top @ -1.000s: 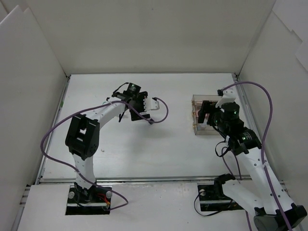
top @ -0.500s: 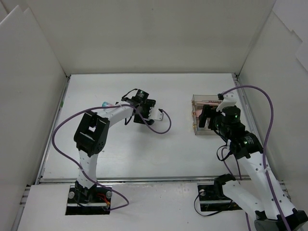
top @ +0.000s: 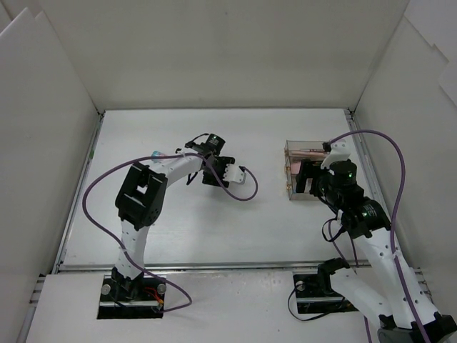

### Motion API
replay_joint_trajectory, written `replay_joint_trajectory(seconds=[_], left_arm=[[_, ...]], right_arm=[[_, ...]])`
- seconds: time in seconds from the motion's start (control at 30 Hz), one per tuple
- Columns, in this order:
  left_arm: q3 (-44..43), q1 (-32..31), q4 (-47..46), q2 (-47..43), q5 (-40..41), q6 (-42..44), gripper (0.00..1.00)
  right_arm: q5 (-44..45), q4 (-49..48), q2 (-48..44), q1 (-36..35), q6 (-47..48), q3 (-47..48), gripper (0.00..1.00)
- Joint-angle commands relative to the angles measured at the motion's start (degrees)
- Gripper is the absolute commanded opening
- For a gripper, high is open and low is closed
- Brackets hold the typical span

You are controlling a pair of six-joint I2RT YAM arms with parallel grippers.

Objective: Organize the makeup

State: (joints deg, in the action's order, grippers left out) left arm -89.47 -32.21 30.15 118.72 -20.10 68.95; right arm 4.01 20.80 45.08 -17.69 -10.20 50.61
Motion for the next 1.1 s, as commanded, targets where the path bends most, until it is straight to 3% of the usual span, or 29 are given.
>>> replay_joint_trajectory(seconds=[0.0, 0.07, 0.2, 0.37, 0.6, 0.87, 1.07], left_arm=[[-3.77, -0.40, 7.11, 0.11, -5.04, -0.21, 0.51], [-5.44, -0.40, 10.62, 0.90, -5.91, -1.35, 0.45], [-8.87, -0.40, 15.11, 2.31, -6.80, -4.34, 0.18], [-6.95, -0.40, 11.00, 0.21, -7.66, -16.72, 0.01], [1.92, 0.21, -1.22, -11.03, -12.06, -30.53, 0.00], [12.46, 2.58, -23.01, -26.67, -19.00, -48.19, 0.00], [21.25, 0.66, -41.20, -36.26, -19.63, -60.59, 0.00]], right_arm=[[0.56, -2.60, -0.08, 0.11, 0.79, 0.02, 0.82], [0.38, -2.60, 0.27, -0.06, 0.79, 0.10, 0.82], [-0.32, -2.52, 0.45, -0.06, 0.62, 0.89, 0.82], [-3.13, -2.78, 1.32, 0.03, 0.62, 1.86, 0.82], [-12.35, -2.95, 4.14, -0.23, -1.14, 4.49, 0.83], [-15.52, -6.03, 5.54, -0.06, -7.29, 9.84, 0.83], [-21.93, -12.94, 9.85, -0.85, -15.01, 12.23, 0.81]])
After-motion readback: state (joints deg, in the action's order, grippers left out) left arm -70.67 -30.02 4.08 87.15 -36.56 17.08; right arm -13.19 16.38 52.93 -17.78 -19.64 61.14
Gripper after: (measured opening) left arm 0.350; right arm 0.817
